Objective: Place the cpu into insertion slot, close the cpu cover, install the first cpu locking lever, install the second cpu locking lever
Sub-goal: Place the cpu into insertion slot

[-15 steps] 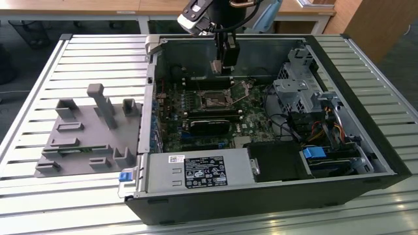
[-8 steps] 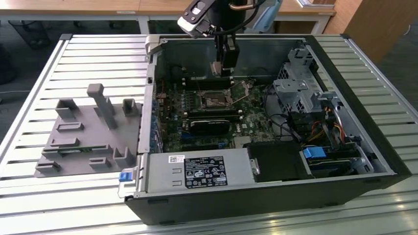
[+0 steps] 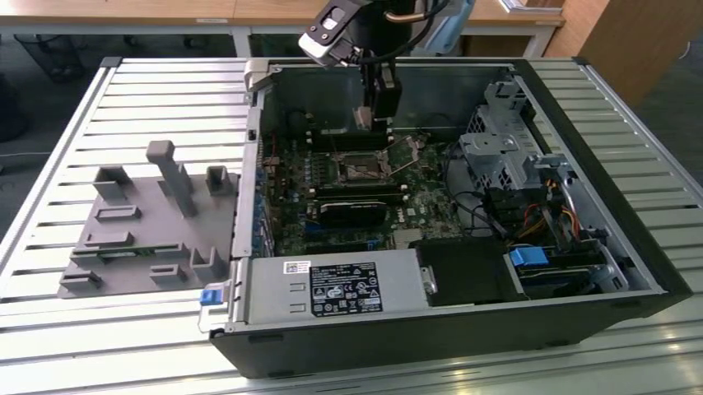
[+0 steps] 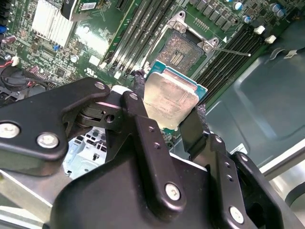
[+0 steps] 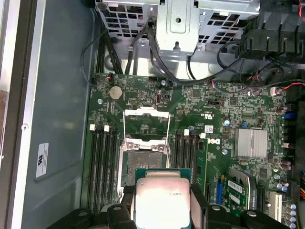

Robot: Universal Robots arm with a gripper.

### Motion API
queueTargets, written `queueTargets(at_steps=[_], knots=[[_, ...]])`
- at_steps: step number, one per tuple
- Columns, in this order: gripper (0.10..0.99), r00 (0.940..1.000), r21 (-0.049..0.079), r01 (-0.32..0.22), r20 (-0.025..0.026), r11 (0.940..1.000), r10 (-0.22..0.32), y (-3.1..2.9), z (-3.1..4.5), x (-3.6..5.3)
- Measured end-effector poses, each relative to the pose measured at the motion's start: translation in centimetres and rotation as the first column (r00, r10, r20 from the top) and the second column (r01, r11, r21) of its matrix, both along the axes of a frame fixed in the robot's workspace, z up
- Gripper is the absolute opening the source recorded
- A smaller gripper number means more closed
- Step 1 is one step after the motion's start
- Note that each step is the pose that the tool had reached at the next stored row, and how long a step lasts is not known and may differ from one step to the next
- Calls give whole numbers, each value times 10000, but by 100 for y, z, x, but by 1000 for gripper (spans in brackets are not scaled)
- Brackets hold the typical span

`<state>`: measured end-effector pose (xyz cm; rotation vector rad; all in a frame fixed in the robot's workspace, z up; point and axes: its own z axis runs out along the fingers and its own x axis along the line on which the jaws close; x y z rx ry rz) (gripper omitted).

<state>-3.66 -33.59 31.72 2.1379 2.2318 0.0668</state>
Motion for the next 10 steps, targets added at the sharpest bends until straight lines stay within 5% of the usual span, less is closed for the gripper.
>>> queueTargets(at_steps=[10], knots=[[541,10000,-1,-1,0,10000,1,45,-86,0]])
